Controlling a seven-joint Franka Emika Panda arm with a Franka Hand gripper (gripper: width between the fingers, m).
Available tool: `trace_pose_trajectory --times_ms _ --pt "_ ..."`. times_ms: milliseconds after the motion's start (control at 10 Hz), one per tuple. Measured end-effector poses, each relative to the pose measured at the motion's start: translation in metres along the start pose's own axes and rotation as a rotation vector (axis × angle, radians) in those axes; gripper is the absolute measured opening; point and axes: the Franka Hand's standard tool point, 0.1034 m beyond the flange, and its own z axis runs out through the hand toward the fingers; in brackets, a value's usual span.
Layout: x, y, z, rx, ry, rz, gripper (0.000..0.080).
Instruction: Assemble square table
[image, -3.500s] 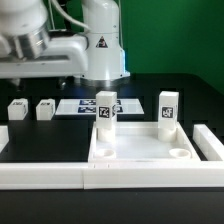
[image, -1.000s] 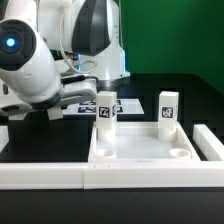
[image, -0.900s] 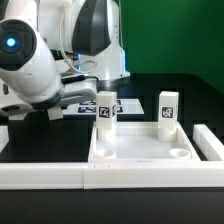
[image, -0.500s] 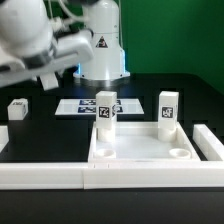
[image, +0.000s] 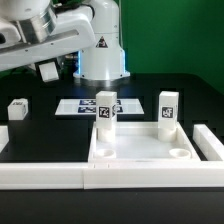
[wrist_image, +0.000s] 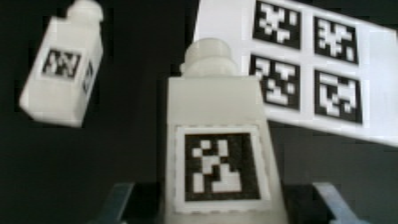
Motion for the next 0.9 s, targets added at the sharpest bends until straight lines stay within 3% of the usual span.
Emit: trace_pose_trajectory --times_ms 200,400,600,900 --pt "0.030 -0.013 -0.045 -0.041 0.147 -0.016 0.0291" --pt "0.056 -0.033 -0.067 -0.104 0.292 -0.049 0.0291" --pt "0.054 -0.025 -0.065 -0.114 0.439 -0.043 0.0291" --pt "0.056 -0.017 -0.065 -0.152 0.630 -0.043 0.0291"
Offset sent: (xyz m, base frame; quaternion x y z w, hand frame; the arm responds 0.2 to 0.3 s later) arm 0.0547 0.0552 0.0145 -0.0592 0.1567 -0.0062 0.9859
